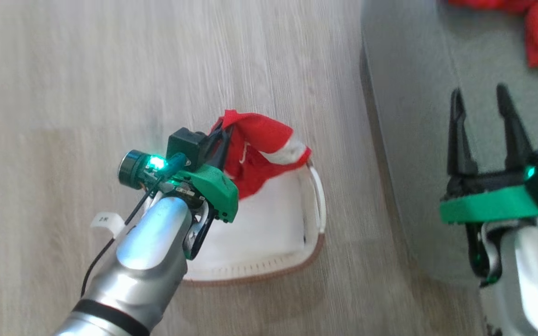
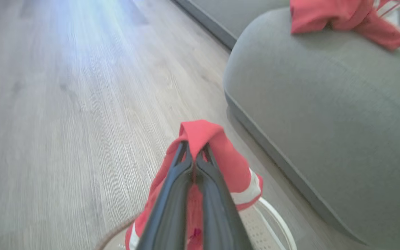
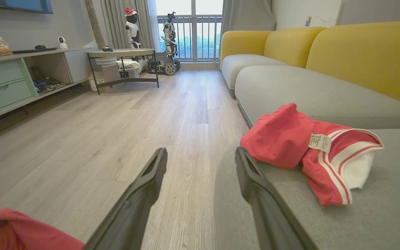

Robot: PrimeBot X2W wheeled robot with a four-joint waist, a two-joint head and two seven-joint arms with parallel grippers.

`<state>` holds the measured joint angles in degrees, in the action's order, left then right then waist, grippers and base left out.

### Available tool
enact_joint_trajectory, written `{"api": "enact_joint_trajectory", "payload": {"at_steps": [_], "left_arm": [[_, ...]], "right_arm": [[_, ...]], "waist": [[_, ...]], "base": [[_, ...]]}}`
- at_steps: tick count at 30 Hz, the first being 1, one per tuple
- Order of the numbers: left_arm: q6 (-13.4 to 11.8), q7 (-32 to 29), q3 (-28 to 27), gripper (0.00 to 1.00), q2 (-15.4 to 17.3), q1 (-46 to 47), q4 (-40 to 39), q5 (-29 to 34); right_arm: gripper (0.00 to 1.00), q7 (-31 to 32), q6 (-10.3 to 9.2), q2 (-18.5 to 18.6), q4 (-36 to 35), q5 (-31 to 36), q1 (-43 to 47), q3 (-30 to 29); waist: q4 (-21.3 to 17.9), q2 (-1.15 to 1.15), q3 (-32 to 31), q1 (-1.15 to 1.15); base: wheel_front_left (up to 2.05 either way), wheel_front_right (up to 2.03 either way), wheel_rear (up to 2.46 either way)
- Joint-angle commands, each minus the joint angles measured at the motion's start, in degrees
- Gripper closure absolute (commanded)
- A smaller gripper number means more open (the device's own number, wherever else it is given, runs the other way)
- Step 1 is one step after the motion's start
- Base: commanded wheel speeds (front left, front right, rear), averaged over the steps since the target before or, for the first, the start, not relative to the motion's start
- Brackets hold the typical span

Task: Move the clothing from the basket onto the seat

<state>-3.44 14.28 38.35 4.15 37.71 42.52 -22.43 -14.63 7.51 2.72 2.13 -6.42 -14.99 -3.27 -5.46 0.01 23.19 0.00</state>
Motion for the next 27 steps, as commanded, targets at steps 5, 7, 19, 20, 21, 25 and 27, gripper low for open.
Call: {"api": "enact_joint_trajectory", "payload": {"at_steps": [5,7,19,20,21,25,27], "left_arm": [[1.60,-0.95,-1.44,1.00,1.47,0.22,-4.34,-1.54],[1.92,-1.92,-1.57,1.00,1.63,0.24,-5.61,-2.17],[3.20,-7.75,-0.75,1.00,2.19,2.16,-13.31,-3.73],[3.24,-8.07,-0.70,1.00,2.04,2.58,-13.75,-3.87],[3.31,-8.37,-0.60,1.00,1.85,3.02,-14.09,-3.99],[3.33,-9.34,-0.03,1.00,1.10,4.72,-15.07,-4.23],[3.24,-9.69,0.29,1.00,0.69,5.38,-15.35,-4.42]], "right_arm": [[0.00,-0.37,-0.02,0.16,2.04,0.16,5.04,1.55],[0.00,-0.37,-0.02,0.16,3.27,-0.02,6.30,1.95],[0.00,-0.37,-0.02,0.16,7.27,-0.84,9.59,4.98],[0.00,-0.37,-0.02,0.16,7.64,-0.88,9.58,5.60],[0.00,-0.37,-0.02,0.16,7.92,-1.00,9.52,6.23],[0.00,-0.37,-0.02,0.16,8.46,-1.65,8.95,10.10],[0.00,-0.37,-0.02,0.16,8.17,-2.33,8.67,12.39]], "waist": [[3.56,-0.01,-16.22,0.00],[3.64,-0.01,-19.12,0.00],[4.51,-0.01,-26.96,0.00],[4.62,-0.01,-27.32,0.00],[4.70,-0.01,-27.65,0.00],[4.89,-0.01,-28.84,0.00],[4.96,-0.01,-29.28,0.00]], "base": [[0.00,0.00,0.00],[0.00,0.00,0.00],[0.00,0.00,0.00],[0.00,0.00,0.00],[0.00,0.00,0.00],[0.00,0.00,0.00],[0.00,0.00,0.00]]}}
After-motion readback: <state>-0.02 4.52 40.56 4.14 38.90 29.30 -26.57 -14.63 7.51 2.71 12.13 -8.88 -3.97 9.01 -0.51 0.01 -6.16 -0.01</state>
